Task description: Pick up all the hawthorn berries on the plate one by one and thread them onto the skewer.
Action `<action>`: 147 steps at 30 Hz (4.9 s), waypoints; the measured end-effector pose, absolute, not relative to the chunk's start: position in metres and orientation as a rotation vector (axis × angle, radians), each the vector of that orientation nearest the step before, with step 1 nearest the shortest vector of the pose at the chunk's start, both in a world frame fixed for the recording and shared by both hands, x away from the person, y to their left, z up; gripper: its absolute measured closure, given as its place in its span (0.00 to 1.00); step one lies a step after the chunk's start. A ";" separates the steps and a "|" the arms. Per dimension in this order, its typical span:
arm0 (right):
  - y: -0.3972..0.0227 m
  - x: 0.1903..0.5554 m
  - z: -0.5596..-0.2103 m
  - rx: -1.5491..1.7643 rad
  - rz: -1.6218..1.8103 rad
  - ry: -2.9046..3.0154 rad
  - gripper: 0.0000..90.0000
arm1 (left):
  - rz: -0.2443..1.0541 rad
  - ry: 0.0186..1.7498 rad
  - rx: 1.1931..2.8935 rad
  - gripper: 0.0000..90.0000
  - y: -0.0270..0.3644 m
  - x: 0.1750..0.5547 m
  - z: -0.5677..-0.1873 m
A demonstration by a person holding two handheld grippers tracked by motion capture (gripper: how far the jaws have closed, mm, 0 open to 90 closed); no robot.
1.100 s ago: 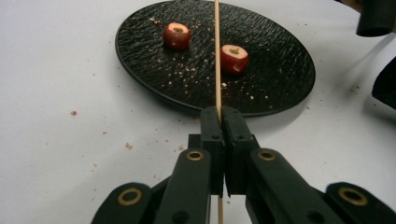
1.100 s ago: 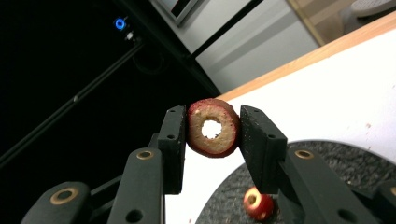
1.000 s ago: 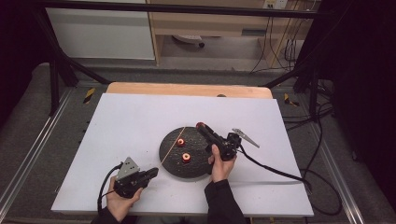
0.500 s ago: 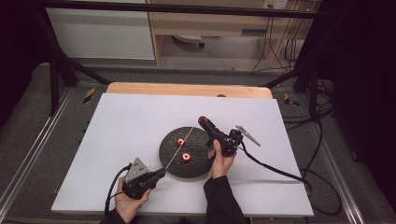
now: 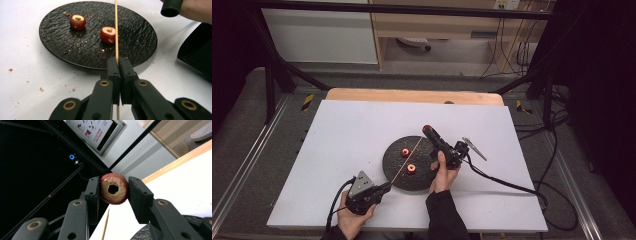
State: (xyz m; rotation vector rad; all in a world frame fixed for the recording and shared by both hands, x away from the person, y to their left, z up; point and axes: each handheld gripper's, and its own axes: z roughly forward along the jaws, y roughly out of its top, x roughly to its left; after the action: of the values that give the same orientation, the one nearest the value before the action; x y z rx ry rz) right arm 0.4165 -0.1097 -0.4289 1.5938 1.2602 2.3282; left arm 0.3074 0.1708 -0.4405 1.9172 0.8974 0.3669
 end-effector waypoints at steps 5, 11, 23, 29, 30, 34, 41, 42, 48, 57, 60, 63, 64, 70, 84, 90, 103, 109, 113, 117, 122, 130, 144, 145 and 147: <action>-0.109 0.416 -0.429 1.583 2.337 1.260 0.70 | 0.365 0.897 1.917 0.98 0.169 0.307 -0.441; -0.107 0.415 -0.431 1.582 2.344 1.273 0.70 | 0.370 0.899 1.908 0.98 0.167 0.306 -0.441; -0.106 0.415 -0.433 1.585 2.352 1.278 0.70 | 0.377 0.915 1.886 0.98 0.164 0.306 -0.440; -0.105 0.414 -0.434 1.590 2.366 1.266 0.70 | 0.380 0.936 1.862 0.98 0.156 0.306 -0.438; -0.105 0.414 -0.434 1.590 2.366 1.264 0.70 | 0.384 0.941 1.860 0.98 0.155 0.306 -0.437; -0.105 0.414 -0.435 1.597 2.371 1.264 0.70 | 0.394 0.961 1.833 0.98 0.149 0.307 -0.434; -0.105 0.412 -0.434 1.596 2.376 1.280 0.70 | 0.398 0.965 1.833 0.98 0.137 0.312 -0.430; -0.105 0.412 -0.434 1.596 2.376 1.280 0.70 | 0.396 0.965 1.831 0.98 0.136 0.313 -0.430; -0.105 0.409 -0.434 1.592 2.376 1.301 0.70 | 0.402 0.973 1.808 0.98 0.132 0.323 -0.422; -0.105 0.403 -0.433 1.579 2.356 1.359 0.70 | 0.404 0.957 1.824 0.98 0.121 0.340 -0.409; -0.106 0.402 -0.433 1.577 2.348 1.366 0.70 | 0.398 0.954 1.836 0.98 0.119 0.347 -0.406; -0.105 0.400 -0.433 1.578 2.347 1.388 0.70 | 0.397 0.943 1.837 0.98 0.116 0.351 -0.405; -0.105 0.399 -0.433 1.579 2.348 1.396 0.70 | 0.397 0.940 1.838 0.98 0.116 0.352 -0.405; -0.104 0.395 -0.436 1.584 2.335 1.436 0.70 | 0.398 0.931 1.825 0.98 0.113 0.357 -0.403; -0.101 0.386 -0.441 1.586 2.282 1.551 0.70 | 0.408 0.905 1.847 0.98 0.109 0.363 -0.401; -0.103 0.386 -0.439 1.566 2.223 1.617 0.57 | 0.411 0.889 1.862 0.98 0.114 0.361 -0.402; -0.114 0.389 -0.431 1.417 2.012 1.924 0.19 | 0.411 0.894 1.921 0.98 0.148 0.352 -0.402; -0.119 0.392 -0.429 1.361 1.873 2.088 0.08 | 0.399 0.918 1.940 0.98 0.169 0.347 -0.406; -0.123 0.393 -0.429 1.303 1.751 2.207 0.05 | 0.394 0.933 1.943 0.98 0.180 0.344 -0.409; -0.125 0.393 -0.428 1.280 1.677 2.260 0.05 | 0.391 0.948 1.949 0.98 0.192 0.341 -0.413; -0.127 0.394 -0.426 1.252 1.585 2.332 0.05 | 0.391 0.962 1.960 0.98 0.205 0.336 -0.418; -0.116 0.402 -0.411 1.175 1.419 2.442 0.06 | 0.392 0.966 1.980 0.98 0.221 0.327 -0.424; -0.085 0.415 -0.398 1.081 1.122 2.616 0.08 | 0.381 0.976 1.982 0.98 0.238 0.319 -0.432; -0.082 0.415 -0.398 1.079 1.093 2.630 0.08 | 0.381 0.974 1.978 0.98 0.239 0.319 -0.433; -0.077 0.418 -0.399 1.060 1.047 2.659 0.09 | 0.376 0.976 1.976 0.98 0.240 0.318 -0.433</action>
State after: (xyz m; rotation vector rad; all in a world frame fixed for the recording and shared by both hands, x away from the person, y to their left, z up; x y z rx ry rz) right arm 0.4176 -0.0767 -0.3991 1.0601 2.6591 1.0468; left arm 0.3184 0.2404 -0.4330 1.9759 0.9757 0.3764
